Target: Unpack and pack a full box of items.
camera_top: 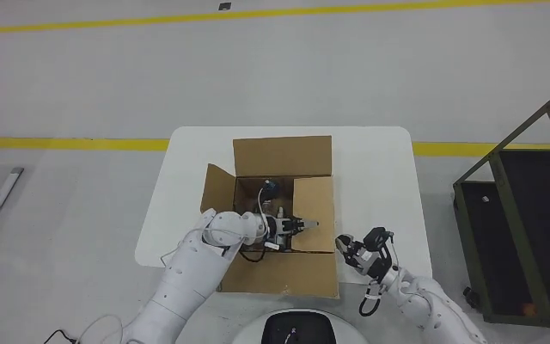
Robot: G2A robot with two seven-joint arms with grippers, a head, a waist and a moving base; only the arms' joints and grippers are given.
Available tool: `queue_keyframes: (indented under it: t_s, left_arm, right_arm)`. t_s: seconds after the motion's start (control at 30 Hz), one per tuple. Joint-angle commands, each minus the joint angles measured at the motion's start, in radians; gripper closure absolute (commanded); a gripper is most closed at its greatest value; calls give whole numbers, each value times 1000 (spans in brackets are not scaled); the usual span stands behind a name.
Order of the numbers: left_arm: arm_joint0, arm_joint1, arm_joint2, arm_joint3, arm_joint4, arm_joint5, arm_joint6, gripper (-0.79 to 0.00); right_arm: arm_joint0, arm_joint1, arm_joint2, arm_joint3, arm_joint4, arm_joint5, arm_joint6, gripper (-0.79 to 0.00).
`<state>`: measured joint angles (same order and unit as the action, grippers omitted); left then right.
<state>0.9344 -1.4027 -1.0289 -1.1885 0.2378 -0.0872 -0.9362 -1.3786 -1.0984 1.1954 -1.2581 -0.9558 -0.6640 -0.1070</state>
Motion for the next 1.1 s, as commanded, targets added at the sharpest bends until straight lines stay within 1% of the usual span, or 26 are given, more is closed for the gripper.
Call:
queue_keyframes:
  t_s: [0.0, 0.37, 0.5, 0.63, 0.73, 0.83, 0.97, 1.07]
  left_arm:
    - [2, 1, -9, 1, -53, -7, -26, -785]
    - [24, 11, -41, -71, -223, -16, -100, -785]
    - [19, 14, -46, -112, -253, -20, -112, -785]
    - [3, 11, -30, -149, -283, -18, -108, -785]
    - [-19, 4, -1, -163, -312, -15, -102, -785]
    - [-47, -10, 49, -166, -337, -24, -83, -785]
    - [-89, -34, 128, -136, -365, -38, -49, -785]
    - [-123, -56, 191, -94, -377, -50, -18, -785]
  right_arm:
    - [15, -5, -14, 16, 0, -1, -4, 0]
    - [37, -13, -30, 20, -6, -7, -6, 0]
    - [18, -7, -4, -5, -7, 1, -14, 0]
    - [-30, 4, 56, -49, 5, 34, -17, 0]
    - [-80, 16, 116, -98, 21, 60, -17, 0]
    - [-136, 27, 189, -148, 57, 84, -16, 0]
    - [-204, 39, 276, -217, 81, 114, -3, 0]
    - [-253, 45, 333, -258, 97, 138, 5, 0]
